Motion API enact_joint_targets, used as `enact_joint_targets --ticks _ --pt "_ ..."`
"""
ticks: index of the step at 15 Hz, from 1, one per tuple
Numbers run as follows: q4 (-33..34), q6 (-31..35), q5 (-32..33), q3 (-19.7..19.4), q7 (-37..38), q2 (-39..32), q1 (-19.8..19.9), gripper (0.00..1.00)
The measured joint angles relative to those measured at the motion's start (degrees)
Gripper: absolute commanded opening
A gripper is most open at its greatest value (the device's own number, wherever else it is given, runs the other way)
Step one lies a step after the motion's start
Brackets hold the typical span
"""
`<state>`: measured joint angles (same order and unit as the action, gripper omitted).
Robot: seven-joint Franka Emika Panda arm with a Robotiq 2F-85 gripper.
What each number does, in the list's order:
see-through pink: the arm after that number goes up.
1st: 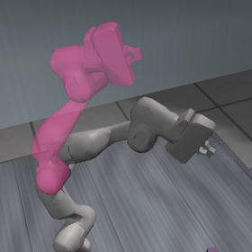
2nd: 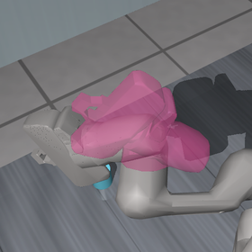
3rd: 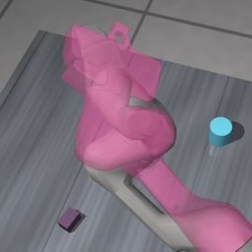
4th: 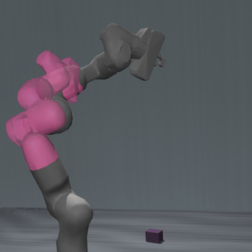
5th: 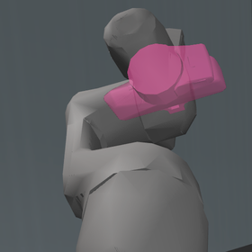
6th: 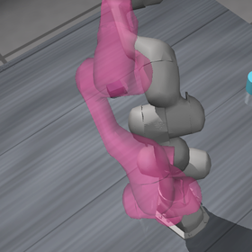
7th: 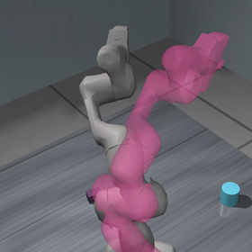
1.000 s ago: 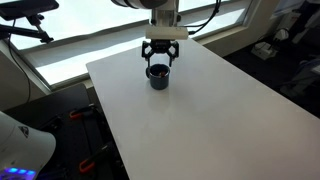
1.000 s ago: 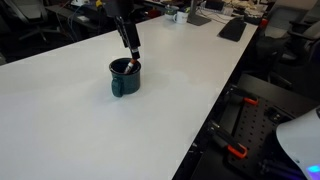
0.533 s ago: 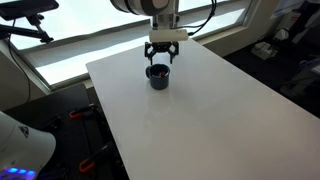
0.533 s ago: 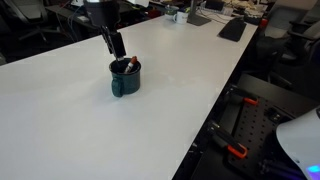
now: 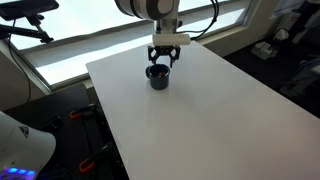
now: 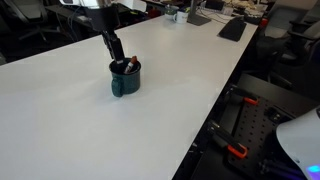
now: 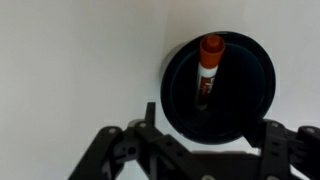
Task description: Remove the red marker from the mug.
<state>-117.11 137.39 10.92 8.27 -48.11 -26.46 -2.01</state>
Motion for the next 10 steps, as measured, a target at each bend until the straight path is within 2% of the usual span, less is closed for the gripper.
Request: enact_joint_targets --ticks 4,8,10 --pt "0.42 -2.09 0.03 0.0 0.49 0.01 -0.07 0.79" --pt "0.43 -3.4 0.1 0.0 1.26 0.64 -0.29 0.81" --pt "0.43 -4.06 0.13 0.0 1.35 1.07 -0.48 0.75"
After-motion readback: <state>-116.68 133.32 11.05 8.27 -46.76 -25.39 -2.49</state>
